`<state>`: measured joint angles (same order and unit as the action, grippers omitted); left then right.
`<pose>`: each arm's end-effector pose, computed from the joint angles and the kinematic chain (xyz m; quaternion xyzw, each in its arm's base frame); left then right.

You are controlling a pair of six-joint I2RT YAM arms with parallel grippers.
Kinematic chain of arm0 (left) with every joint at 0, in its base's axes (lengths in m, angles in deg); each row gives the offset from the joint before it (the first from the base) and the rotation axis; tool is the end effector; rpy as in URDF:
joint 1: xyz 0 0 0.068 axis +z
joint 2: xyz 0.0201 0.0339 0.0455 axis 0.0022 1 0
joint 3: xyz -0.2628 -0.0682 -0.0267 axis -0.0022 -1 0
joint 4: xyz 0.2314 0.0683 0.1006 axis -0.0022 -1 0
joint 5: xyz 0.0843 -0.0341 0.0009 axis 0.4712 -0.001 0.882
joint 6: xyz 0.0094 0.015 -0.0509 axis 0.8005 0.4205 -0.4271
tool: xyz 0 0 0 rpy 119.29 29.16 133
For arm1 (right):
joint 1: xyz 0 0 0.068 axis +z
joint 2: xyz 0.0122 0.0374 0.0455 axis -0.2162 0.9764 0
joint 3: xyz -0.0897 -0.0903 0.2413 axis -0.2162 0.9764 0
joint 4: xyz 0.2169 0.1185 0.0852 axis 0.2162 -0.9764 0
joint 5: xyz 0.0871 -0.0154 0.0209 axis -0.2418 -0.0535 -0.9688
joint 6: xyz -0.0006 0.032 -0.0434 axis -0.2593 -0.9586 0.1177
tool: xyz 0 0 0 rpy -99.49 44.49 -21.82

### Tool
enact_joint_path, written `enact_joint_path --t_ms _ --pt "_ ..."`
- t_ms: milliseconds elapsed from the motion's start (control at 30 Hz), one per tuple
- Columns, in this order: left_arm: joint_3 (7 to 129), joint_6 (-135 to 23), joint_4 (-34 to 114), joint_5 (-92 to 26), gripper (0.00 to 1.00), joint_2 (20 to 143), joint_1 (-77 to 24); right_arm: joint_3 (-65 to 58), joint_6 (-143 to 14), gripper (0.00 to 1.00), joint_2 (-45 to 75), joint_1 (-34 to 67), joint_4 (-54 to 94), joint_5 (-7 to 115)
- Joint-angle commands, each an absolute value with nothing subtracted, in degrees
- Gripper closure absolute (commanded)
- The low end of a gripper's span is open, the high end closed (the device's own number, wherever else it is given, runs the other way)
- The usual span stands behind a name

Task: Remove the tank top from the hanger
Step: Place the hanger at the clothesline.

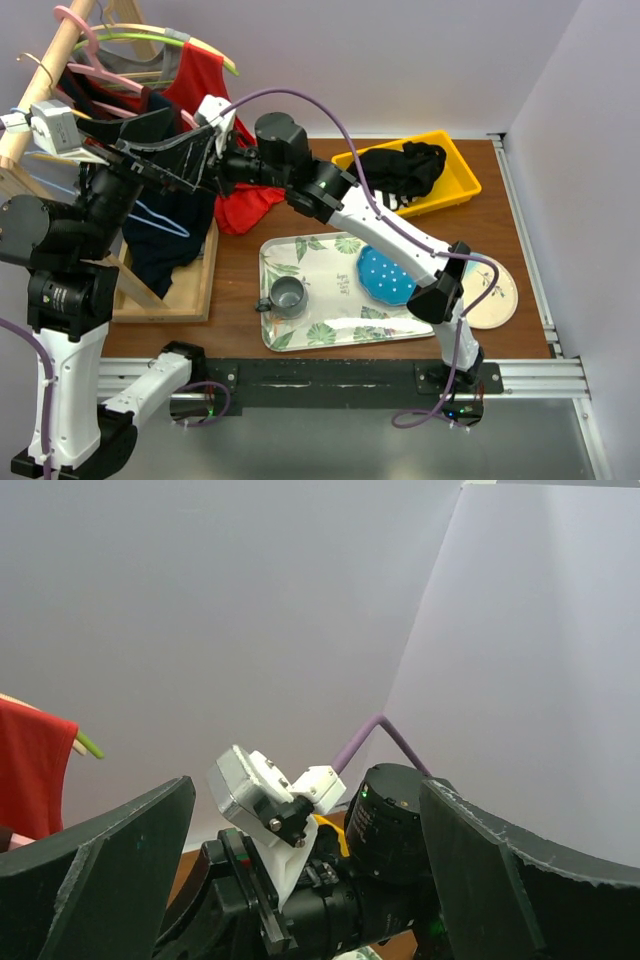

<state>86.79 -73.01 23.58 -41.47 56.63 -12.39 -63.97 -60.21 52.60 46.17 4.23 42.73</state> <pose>0.0955 -0.0315 0.5681 0.0478 0.5388 -0.3639 0.7582 0.2347 0.4076 0.4778 -0.4286 0.5531 0.4571 0.5490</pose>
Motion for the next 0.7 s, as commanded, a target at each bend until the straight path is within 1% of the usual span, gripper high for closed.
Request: enact_joint_path --t_ms 0,367,400,467,500,567,633,667 --pt "87.02 -71.92 24.33 -40.62 0.00 56.96 -12.53 -62.60 -59.91 1.00 50.75 46.75 8.72 45.72" --pt "87.02 -70.34 23.37 -38.69 0.00 57.40 -12.53 -57.93 -58.06 1.00 47.22 46.75 5.82 49.59" --pt "87.10 -70.17 23.37 -38.60 0.00 57.48 -12.53 -57.93 -58.15 0.85 47.22 46.75 5.56 49.85" --pt "87.19 -69.99 23.19 -38.42 0.00 57.66 -12.53 -58.37 -58.06 0.68 47.13 46.75 5.30 49.85" --pt "87.19 -69.47 23.02 -38.16 0.00 57.57 -12.53 -58.63 -58.15 0.56 46.96 46.67 5.21 50.03" --pt "87.63 -68.85 22.06 -37.37 0.00 57.66 -12.53 -59.07 -58.15 0.45 46.43 46.67 5.04 50.73" --pt "88.86 -67.79 20.65 -35.97 0.00 57.57 -12.53 -58.99 -58.15 0.41 45.73 46.67 4.77 52.74" --pt "89.30 -67.44 20.29 -35.44 0.00 57.40 -12.53 -58.81 -58.24 0.37 44.77 46.67 4.94 53.80"
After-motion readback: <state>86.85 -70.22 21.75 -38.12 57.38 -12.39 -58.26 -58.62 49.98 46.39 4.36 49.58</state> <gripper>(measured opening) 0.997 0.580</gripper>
